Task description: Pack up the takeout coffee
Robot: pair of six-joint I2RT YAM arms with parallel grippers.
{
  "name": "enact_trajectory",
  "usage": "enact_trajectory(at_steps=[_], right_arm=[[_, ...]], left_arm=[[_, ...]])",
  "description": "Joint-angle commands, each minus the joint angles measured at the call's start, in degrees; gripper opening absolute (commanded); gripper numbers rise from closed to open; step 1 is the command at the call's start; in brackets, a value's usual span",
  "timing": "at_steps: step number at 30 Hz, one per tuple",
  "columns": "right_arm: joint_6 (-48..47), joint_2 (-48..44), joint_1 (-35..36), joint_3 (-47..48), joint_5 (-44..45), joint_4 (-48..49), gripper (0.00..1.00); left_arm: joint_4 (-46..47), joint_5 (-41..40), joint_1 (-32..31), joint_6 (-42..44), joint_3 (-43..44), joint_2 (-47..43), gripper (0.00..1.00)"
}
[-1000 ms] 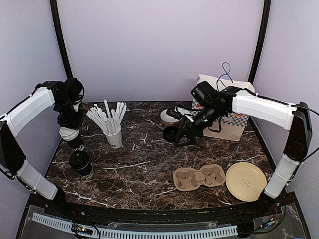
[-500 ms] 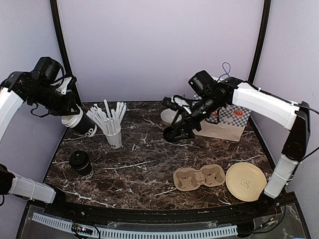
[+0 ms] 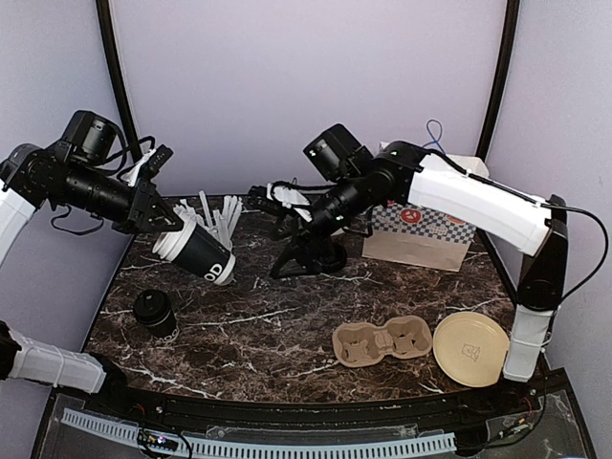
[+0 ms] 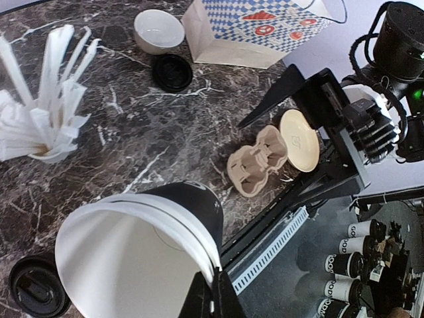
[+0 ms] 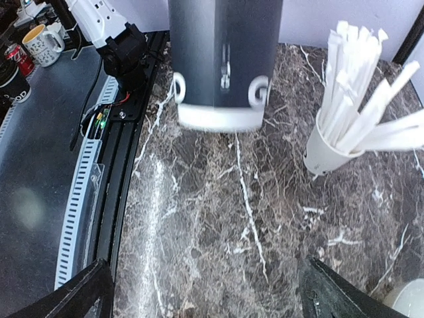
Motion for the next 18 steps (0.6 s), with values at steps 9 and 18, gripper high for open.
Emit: enact_trajectory(at_steps=[9, 18], right_arm=[[7.61, 9.03, 6.51, 11.47, -0.61, 3.13, 0.99], [10.72, 8.95, 6.92, 7.92, -0.94, 5.75, 0.92]], left_arm=[[9.15, 5.35, -7.27, -1.6, 1.28, 5.07, 0.0], [12.0, 6.42, -7.71, -3.34, 0.57, 3.68, 0.0]])
